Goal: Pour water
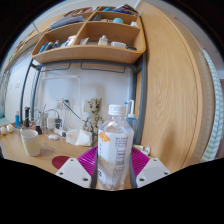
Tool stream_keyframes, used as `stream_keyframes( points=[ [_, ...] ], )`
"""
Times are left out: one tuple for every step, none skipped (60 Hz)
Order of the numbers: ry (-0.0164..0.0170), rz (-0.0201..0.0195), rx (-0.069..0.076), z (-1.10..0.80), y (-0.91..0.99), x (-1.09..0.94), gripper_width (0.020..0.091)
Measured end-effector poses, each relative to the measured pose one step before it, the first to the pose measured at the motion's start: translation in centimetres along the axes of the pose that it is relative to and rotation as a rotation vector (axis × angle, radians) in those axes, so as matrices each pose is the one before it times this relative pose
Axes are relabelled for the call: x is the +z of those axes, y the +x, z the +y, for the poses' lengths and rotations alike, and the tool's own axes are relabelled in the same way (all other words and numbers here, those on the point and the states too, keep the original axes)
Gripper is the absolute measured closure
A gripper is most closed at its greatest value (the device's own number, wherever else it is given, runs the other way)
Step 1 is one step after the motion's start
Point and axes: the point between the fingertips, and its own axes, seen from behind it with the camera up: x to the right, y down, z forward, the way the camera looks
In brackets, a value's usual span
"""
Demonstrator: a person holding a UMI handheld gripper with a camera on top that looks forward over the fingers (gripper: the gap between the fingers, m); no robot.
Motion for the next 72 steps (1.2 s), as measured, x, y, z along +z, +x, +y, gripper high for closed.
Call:
stream_keyframes(
  points=[
    [0.00244, -0.00309, -0.0052, -0.031, -0.098, -0.038, 0.0648],
    [0.00355, -0.00371, -0.0047, -0.046, -0.094, -0.019, 0.0663],
    [0.00247, 0.00033, 0.0007, 0.024, -0.173, -0.043, 0.0674],
    [0.00160, 0.00143, 0.0007, -0.017, 0.018, -0.021, 0.0676],
    [0.00129, 0.00210, -0.0021, 0.014, 0.035, 0.021, 0.0701],
    [0.00291, 0.00186, 0.0009, -0.036, 0.029, 0.026, 0.0703],
    [0.00168, 0.00094, 0.0031, -0.031, -0.019, 0.022, 0.0724],
    [0.00114, 0.00247, 0.0041, -0.027, 0.052, 0.015, 0.0727],
    [-0.00038, 0.00272, 0.0040, 0.013, 0.046, 0.019, 0.0727],
    [0.00204, -0.00180, -0.0002, -0.015, 0.006, 0.101, 0.0744],
    [0.00087, -0.00172, 0.0004, -0.002, 0.005, 0.000, 0.0753],
    [-0.00132, 0.00115, 0.0038, 0.007, 0.000, -0.024, 0.0752],
    [-0.00135, 0.00335, 0.0034, 0.013, 0.049, -0.010, 0.0755],
    [-0.00250, 0.00337, 0.0039, 0.016, 0.052, -0.004, 0.0754],
    [-0.00180, 0.00014, 0.0018, 0.022, -0.033, -0.020, 0.0754],
    [-0.00082, -0.00246, -0.0022, -0.008, -0.099, -0.040, 0.0754],
    [-0.00115, -0.00258, -0.0031, -0.042, -0.079, -0.042, 0.0753],
    [-0.00110, 0.00050, -0.0017, -0.026, -0.001, -0.019, 0.0754],
    [-0.00241, 0.00253, -0.0035, 0.025, 0.051, -0.008, 0.0754],
    [-0.00142, -0.00034, -0.0059, -0.001, -0.027, -0.023, 0.0754],
    [-0.00229, -0.00323, -0.0086, -0.013, -0.136, -0.029, 0.0753],
    [-0.00071, 0.00156, -0.0137, 0.133, -0.282, 0.076, 0.0753],
    [-0.00361, -0.00280, -0.0140, 0.021, -0.127, -0.012, 0.0752],
    [-0.00250, -0.00059, -0.0149, -0.068, -0.142, -0.018, 0.0753],
    [0.00021, 0.00041, -0.0159, -0.124, -0.094, 0.035, 0.0752],
    [0.00078, 0.00096, -0.0190, -0.188, -0.116, 0.007, 0.0753],
    [0.00015, -0.00019, -0.0230, -0.194, -0.166, -0.011, 0.0752],
    [0.00066, -0.00122, -0.0276, -0.227, -0.228, 0.006, 0.0753],
    [0.00096, -0.00154, -0.0323, -0.277, -0.241, -0.016, 0.0752],
    [0.00187, -0.00135, -0.0361, -0.270, -0.265, 0.024, 0.0753],
    [0.00299, -0.00135, -0.0401, -0.304, -0.291, 0.051, 0.0752],
    [0.00098, -0.00080, -0.0410, -0.442, -0.399, -0.029, 0.0753],
    [0.00510, -0.00540, -0.0472, -0.406, -0.070, 0.044, 0.0752],
    [0.00433, 0.00910, -0.0453, -0.404, -0.512, 0.113, 0.0752],
    [0.00429, 0.00299, -0.0448, -0.455, -0.145, 0.162, 0.0752],
    [0.00225, 0.00209, -0.0445, -0.419, -0.173, 0.161, 0.0752],
    [0.00119, 0.00110, -0.0449, -0.425, -0.290, 0.186, 0.0752],
    [0.00196, -0.00071, -0.0441, -0.478, -0.275, 0.196, 0.0752],
    [0.00351, -0.00234, -0.0426, -0.537, -0.294, 0.206, 0.0752],
    [0.00478, -0.00253, -0.0407, -0.557, -0.252, 0.195, 0.0751],
    [0.00471, -0.00294, -0.0385, -0.559, -0.251, 0.221, 0.0751],
    [0.00410, -0.00325, -0.0367, -0.541, -0.316, 0.266, 0.0751],
    [0.00382, -0.00391, -0.0356, -0.528, -0.274, 0.247, 0.0751],
    [0.01647, -0.01411, -0.0355, -0.247, 0.014, 0.552, 0.0752],
    [-0.00567, 0.00501, -0.0308, -0.728, -0.678, -0.042, 0.0752],
    [0.00342, -0.00481, -0.0334, -0.502, -0.372, 0.227, 0.0752],
    [0.00281, -0.00511, -0.0345, -0.474, -0.279, 0.215, 0.0747],
    [0.00221, -0.00432, -0.0351, -0.430, -0.259, 0.247, 0.0744],
    [0.00079, -0.00856, -0.0377, -0.410, -0.330, 0.264, 0.0744],
    [0.00016, -0.00813, -0.0365, -0.393, -0.343, 0.246, 0.0744],
    [-0.00032, -0.00713, -0.0348, -0.360, -0.317, 0.287, 0.0744],
    [-0.00001, -0.00721, -0.0336, -0.376, -0.297, 0.234, 0.0744],
    [0.00297, -0.00584, -0.0322, -0.441, -0.325, 0.220, 0.0743],
    [0.00666, -0.00492, -0.0319, -0.523, -0.305, 0.251, 0.0743],
    [0.00704, -0.00432, -0.0333, -0.528, -0.300, 0.270, 0.0743],
    [0.00512, -0.00523, -0.0363, -0.457, -0.327, 0.268, 0.0742],
    [0.01084, -0.00582, -0.0410, -0.219, -0.233, 0.603, 0.0743],
    [0.00040, -0.00178, -0.0400, -0.333, -0.199, 0.134, 0.0744],
    [0.00055, 0.00152, -0.0392, -0.331, -0.023, 0.010, 0.0744],
    [0.00198, 0.00319, -0.0381, -0.322, -0.106, 0.173, 0.0744],
    [0.00434, 0.00264, -0.0398, -0.355, -0.016, 0.182, 0.0743],
    [0.00658, 0.00286, -0.0405, -0.386, 0.080, 0.143, 0.0742],
    [0.00770, 0.00361, -0.0395, -0.306, 0.061, 0.039, 0.0744],
    [0.00454, 0.00396, -0.0397, -0.280, 0.051, 0.112, 0.0743],
    [0.00176, 0.00384, -0.0402, -0.211, 0.150, 0.116, 0.0744],
    [0.00823, 0.00249, -0.0389, -0.240, 0.330, 0.345, 0.0743],
    [0.00642, 0.00775, -0.0348, -0.328, 0.282, 0.058, 0.0743],
    [0.00427, 0.00626, -0.0331, -0.348, 0.156, -0.163, 0.0743],
    [0.00491, 0.00748, -0.0323, -0.305, 0.186, 0.078, 0.0744],
    [0.00392, 0.00430, -0.0342, -0.194, 0.164, 0.075, 0.0745],
    [0.00321, 0.00233, -0.0358, -0.187, 0.146, 0.097, 0.0745],
    [0.00269, 0.00142, -0.0355, -0.163, 0.146, 0.100, 0.0745]
  ],
)
